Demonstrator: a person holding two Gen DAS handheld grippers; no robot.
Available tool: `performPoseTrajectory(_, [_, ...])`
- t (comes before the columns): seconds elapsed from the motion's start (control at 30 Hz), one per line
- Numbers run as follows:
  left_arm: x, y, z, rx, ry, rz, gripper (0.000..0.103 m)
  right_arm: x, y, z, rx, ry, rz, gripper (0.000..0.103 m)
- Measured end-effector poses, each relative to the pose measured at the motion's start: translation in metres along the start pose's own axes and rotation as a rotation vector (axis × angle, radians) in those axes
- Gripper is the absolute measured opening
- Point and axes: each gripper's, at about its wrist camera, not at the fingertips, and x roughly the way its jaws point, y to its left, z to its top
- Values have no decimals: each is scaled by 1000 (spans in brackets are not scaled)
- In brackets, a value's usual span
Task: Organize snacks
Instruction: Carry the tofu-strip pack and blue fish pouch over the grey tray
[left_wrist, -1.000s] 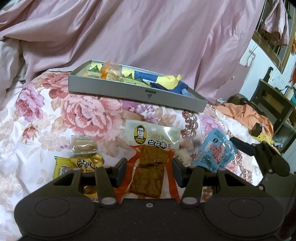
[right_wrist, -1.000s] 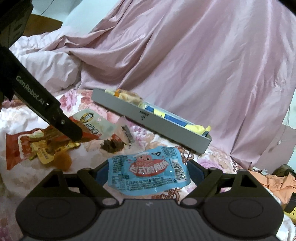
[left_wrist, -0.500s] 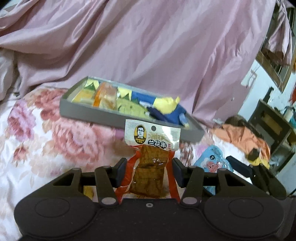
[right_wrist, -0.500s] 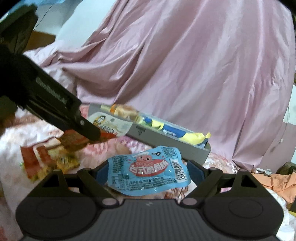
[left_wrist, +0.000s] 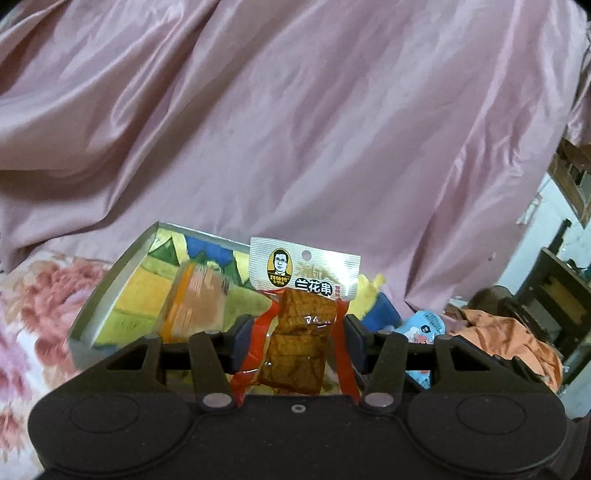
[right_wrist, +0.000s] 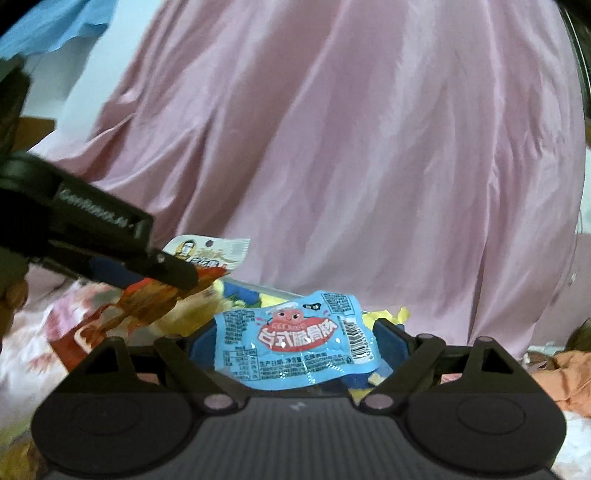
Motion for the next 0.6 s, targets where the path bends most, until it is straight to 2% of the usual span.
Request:
performPoseTrajectory(0.2, [41,3,9,-5,20,13,55,46,-6,0,28,25,-13,89])
performPoseTrajectory(0.6, [81,9,7,-10,69,46,55,74,-14,-9,61,78,-14,89])
